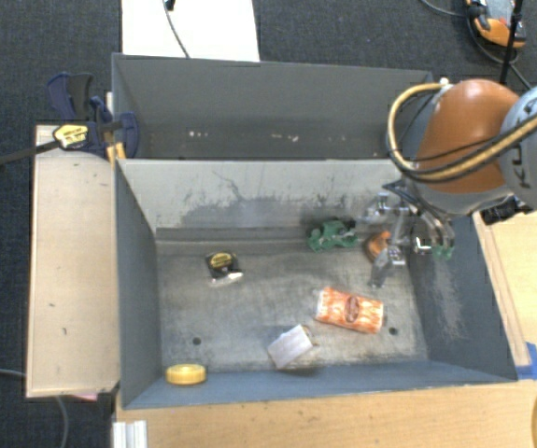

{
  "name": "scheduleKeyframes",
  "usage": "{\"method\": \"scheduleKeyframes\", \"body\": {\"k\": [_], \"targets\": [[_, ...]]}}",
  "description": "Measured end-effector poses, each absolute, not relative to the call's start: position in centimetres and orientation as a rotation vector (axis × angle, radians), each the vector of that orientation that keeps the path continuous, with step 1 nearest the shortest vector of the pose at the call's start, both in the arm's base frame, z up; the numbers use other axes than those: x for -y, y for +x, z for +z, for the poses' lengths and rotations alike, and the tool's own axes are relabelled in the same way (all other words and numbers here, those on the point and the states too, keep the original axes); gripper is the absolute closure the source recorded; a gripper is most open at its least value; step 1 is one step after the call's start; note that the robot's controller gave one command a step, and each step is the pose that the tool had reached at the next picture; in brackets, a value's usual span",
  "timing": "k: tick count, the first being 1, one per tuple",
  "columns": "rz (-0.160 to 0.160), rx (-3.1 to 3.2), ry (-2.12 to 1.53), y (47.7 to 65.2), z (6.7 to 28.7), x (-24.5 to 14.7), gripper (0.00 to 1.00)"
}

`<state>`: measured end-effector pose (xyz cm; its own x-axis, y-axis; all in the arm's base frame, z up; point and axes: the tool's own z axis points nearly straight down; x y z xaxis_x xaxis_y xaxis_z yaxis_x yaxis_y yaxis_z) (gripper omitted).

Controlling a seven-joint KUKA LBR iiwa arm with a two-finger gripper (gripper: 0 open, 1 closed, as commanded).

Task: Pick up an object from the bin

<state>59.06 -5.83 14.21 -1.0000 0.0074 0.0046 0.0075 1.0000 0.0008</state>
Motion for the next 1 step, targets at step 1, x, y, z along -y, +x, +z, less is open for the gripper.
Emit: {"method": "scheduleKeyframes", "body": {"k": [1], "targets": [[0.0,3.145,-0.01,59.25,14.67,5.83,0.0]]}}
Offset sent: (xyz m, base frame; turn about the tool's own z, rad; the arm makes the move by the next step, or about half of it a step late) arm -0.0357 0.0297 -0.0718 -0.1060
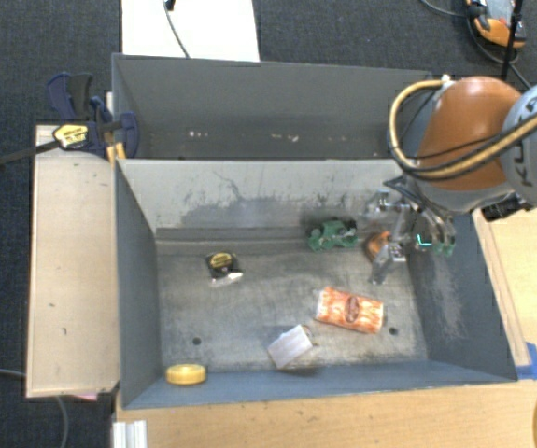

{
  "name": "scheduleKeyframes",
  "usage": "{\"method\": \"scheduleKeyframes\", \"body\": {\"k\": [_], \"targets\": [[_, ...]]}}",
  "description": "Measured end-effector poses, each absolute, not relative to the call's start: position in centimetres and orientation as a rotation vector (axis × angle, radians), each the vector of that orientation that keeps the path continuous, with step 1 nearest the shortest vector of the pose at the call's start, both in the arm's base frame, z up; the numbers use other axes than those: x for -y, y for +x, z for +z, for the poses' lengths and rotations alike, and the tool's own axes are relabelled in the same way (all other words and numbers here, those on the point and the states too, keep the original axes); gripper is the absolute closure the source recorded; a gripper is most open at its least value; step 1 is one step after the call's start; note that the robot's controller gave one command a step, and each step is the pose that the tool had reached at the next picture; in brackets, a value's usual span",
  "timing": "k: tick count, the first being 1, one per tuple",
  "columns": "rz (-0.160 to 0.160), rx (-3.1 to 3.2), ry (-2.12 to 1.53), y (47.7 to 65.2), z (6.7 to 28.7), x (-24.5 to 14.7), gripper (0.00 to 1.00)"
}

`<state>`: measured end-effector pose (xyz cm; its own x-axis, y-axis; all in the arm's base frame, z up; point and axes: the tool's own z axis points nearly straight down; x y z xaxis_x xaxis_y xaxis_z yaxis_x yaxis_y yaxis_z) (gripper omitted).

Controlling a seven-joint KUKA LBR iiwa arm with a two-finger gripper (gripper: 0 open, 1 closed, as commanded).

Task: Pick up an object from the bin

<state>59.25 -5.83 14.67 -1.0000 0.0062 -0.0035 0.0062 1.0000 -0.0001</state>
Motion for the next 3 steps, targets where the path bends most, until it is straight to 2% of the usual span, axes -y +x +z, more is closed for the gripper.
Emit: {"method": "scheduleKeyframes", "body": {"k": [1,2,3], "targets": [[-0.003,-3.136,-0.15,55.7,7.6,3.0,1.0],[-0.003,-3.136,-0.151,55.7,7.6,3.0,1.0],[-0.001,-3.129,-0.166,57.6,22.8,2.6,1.0]]}}
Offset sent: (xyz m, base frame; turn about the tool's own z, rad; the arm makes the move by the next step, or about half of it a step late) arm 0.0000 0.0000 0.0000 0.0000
